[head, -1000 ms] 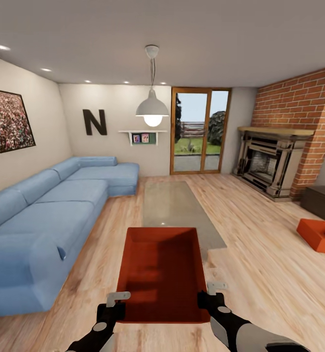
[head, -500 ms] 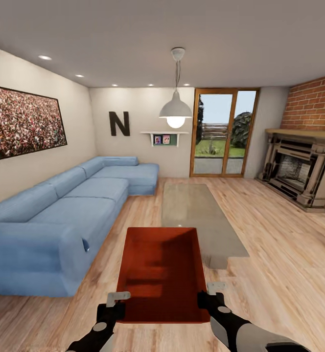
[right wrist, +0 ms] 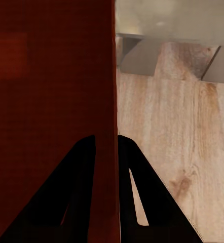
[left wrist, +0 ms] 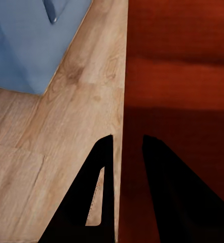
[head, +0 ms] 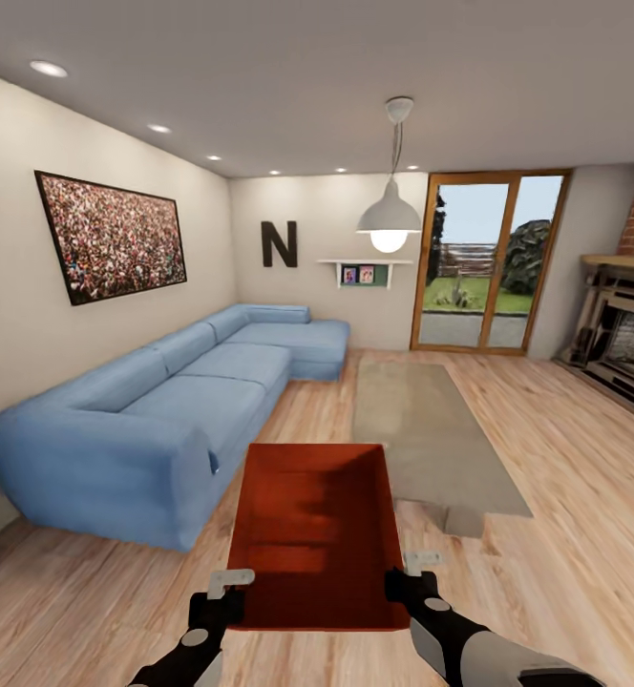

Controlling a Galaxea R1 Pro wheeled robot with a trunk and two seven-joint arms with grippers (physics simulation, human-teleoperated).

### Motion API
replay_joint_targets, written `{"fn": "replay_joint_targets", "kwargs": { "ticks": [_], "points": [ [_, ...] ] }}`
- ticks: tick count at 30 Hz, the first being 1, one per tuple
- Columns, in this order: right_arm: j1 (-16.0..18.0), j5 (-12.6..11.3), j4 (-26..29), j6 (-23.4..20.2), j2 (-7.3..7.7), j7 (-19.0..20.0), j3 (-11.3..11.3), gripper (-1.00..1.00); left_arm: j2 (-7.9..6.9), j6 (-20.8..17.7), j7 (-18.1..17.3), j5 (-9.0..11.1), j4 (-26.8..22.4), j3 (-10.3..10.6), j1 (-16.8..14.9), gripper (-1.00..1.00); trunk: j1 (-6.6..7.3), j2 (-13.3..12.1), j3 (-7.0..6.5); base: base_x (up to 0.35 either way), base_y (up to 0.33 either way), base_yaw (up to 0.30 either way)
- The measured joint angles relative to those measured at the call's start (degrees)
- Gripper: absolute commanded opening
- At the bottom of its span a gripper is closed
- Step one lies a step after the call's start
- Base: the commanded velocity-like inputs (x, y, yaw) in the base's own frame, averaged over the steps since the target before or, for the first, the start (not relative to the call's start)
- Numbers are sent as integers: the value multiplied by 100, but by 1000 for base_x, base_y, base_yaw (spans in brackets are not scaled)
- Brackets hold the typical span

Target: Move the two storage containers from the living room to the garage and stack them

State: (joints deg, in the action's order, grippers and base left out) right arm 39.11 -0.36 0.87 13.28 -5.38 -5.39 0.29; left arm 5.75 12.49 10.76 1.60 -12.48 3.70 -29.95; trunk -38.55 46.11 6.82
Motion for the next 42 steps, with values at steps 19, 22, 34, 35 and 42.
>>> {"fn": "replay_joint_targets", "kwargs": {
  "ticks": [19,22,34,35,42],
  "points": [
    [1,0,0,-1,0,1,-5,-100,-1,-6,-2,1,-7,1,0,-100,1,0,-53,-291,0,290],
    [1,1,0,0,1,3,-6,-100,-1,-7,-2,1,-10,1,0,-100,1,0,-62,-201,0,290],
    [-1,-3,-1,-3,7,21,-16,-100,1,-11,-4,-4,-10,1,0,-100,4,0,-95,-27,0,290],
    [-1,-3,-1,-4,7,24,-17,-100,1,-12,-5,-6,-10,-1,0,-100,4,0,-98,0,0,290],
    [-1,-2,-1,-7,6,18,-18,-100,0,-22,-4,-7,-15,0,0,-100,4,0,-118,0,0,290]
  ]
}}
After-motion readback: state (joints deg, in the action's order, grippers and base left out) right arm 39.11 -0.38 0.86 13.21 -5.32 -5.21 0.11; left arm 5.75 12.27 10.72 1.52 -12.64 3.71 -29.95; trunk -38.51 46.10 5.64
